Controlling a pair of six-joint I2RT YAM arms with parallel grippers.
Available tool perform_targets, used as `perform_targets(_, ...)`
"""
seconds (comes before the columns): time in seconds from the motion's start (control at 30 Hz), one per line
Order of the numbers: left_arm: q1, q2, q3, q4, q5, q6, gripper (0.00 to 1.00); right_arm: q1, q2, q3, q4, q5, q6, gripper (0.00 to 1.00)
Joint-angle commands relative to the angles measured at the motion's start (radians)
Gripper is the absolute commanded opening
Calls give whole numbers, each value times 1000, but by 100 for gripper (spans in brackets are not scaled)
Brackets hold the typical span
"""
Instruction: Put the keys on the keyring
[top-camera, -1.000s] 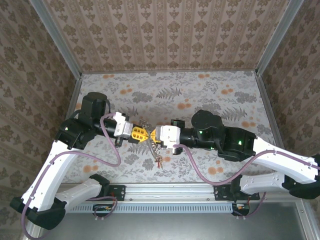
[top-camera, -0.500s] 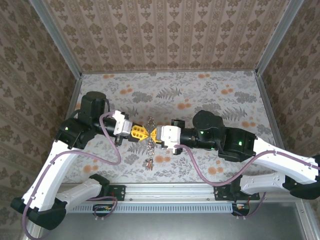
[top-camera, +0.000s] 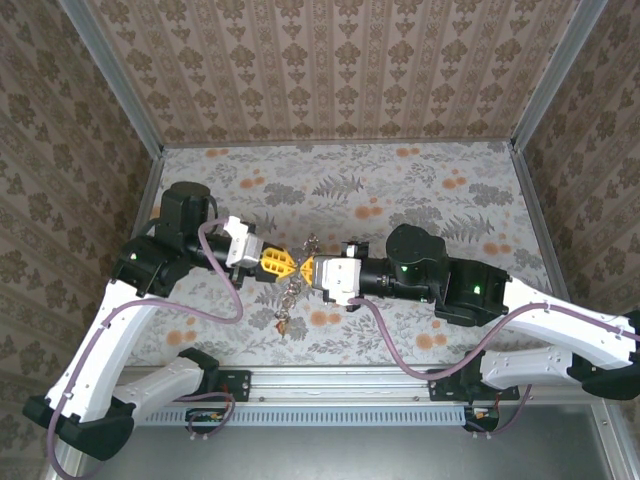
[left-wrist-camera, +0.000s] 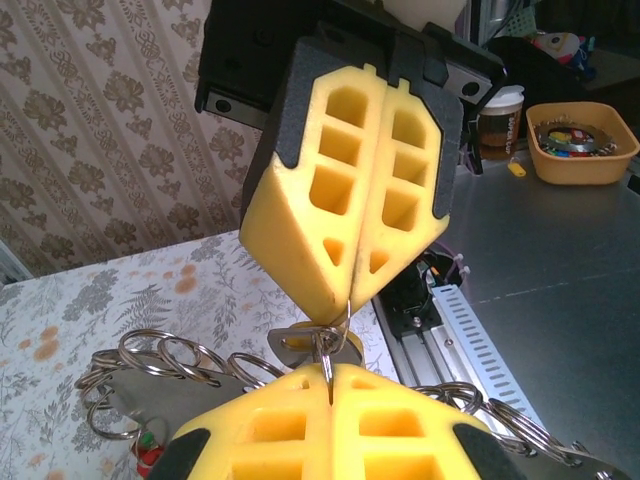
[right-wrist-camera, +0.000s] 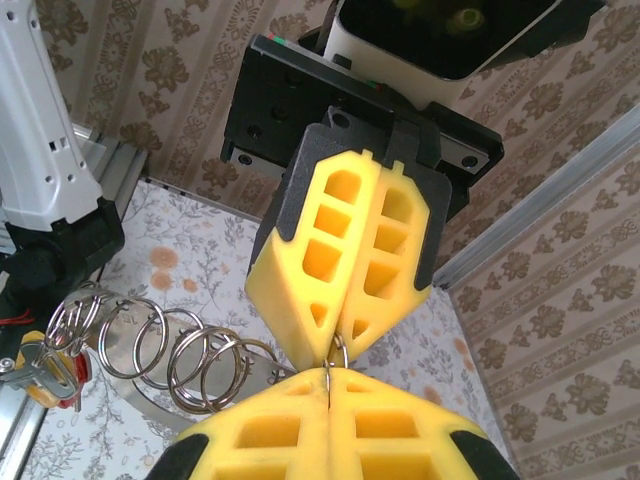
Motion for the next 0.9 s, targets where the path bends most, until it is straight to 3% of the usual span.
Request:
perform_targets(0.0,6,-8,-4,54,101,-38,0,-12,-18,-34,17,68,-44,0)
perform_targets(0.6,20,-11,-7,84,121,-71,0,-12,-24,-109,71,136,-97,0)
perform_targets(0.63,22,-11,-9,87,121,-72,0,-12,-26,-110,74,138,-96,1)
perform_targets(0.67,22,-12,-9,86,120,-73,0,-12,-27,-111,75,137,-96,12)
perform_targets(0.87,25,-12,-9,93,117,-79,0,-12,-47,-121,71,152,-61,23)
